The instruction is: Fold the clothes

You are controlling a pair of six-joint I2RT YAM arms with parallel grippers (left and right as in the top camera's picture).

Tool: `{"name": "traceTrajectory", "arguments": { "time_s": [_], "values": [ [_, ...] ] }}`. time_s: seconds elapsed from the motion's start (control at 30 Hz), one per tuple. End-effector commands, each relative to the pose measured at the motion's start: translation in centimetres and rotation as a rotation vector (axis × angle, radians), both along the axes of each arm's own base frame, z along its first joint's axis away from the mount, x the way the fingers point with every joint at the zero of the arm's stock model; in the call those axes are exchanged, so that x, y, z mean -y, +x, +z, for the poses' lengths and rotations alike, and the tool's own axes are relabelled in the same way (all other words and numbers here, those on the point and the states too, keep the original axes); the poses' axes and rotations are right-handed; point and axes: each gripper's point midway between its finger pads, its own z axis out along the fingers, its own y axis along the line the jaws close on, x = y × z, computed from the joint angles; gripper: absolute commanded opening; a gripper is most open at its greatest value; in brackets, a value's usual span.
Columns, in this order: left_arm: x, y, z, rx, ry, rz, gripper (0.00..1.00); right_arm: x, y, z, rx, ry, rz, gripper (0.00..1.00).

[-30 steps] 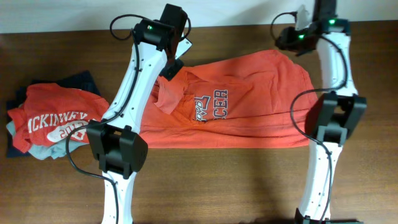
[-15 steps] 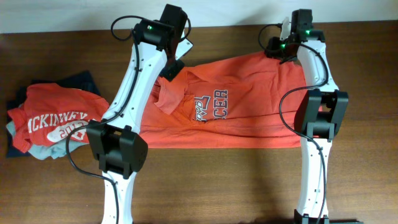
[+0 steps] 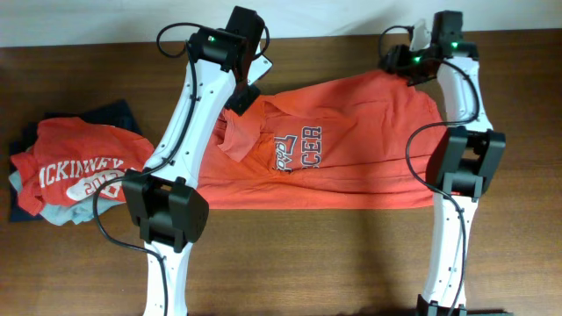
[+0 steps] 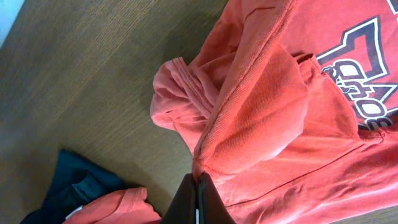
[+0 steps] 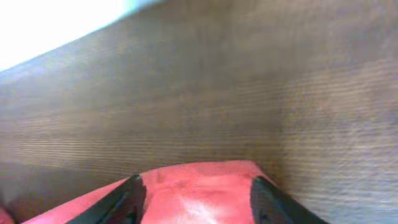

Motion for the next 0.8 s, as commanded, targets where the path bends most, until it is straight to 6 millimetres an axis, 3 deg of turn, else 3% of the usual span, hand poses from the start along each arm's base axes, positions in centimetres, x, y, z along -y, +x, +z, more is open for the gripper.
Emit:
{"name": "traceTrajectory", "arguments": {
  "time_s": [0.0, 0.17, 0.3, 0.53, 0.6, 0.7, 0.77],
  "values": [
    [0.2, 0.4, 1.0, 0.028, -0.018, -0.012, 0.0, 0.3, 0.6, 1.6, 0.058, 0.033, 0.029, 0.61],
    [0.2, 0.4, 1.0, 0.026, -0.018, -0.012, 0.0, 1.7, 0.7, -0.5, 0.015, -0.1, -0.039, 0.65],
    [0.2, 0.3, 1.0, 0.025, -0.018, -0.012, 0.0, 0.2, 0.6, -2.0, -0.01, -0.115, -0.022, 0.66],
    [0.1, 0.1, 0.9, 0.016, -0.015, -0.012, 0.01, -0.2, -0.5, -5.0, -0.101, -0.207, -0.04, 0.64],
    [0.1, 0.1, 0.9, 0.016, -0.014, -0.012, 0.0, 0.0, -0.6, -5.1, -0.109, -0.217, -0.046, 0.54],
    [0.1, 0.1, 0.9, 0.016, -0.012, -0.011, 0.0, 0.7, -0.8, -4.4, -0.112, -0.215, -0.057, 0.23],
    [-0.1, 0.1, 0.9, 0.017, -0.003, -0.009, 0.0, 1.4, -0.9, -3.2, -0.106, -0.213, -0.068, 0.18]
  ]
}}
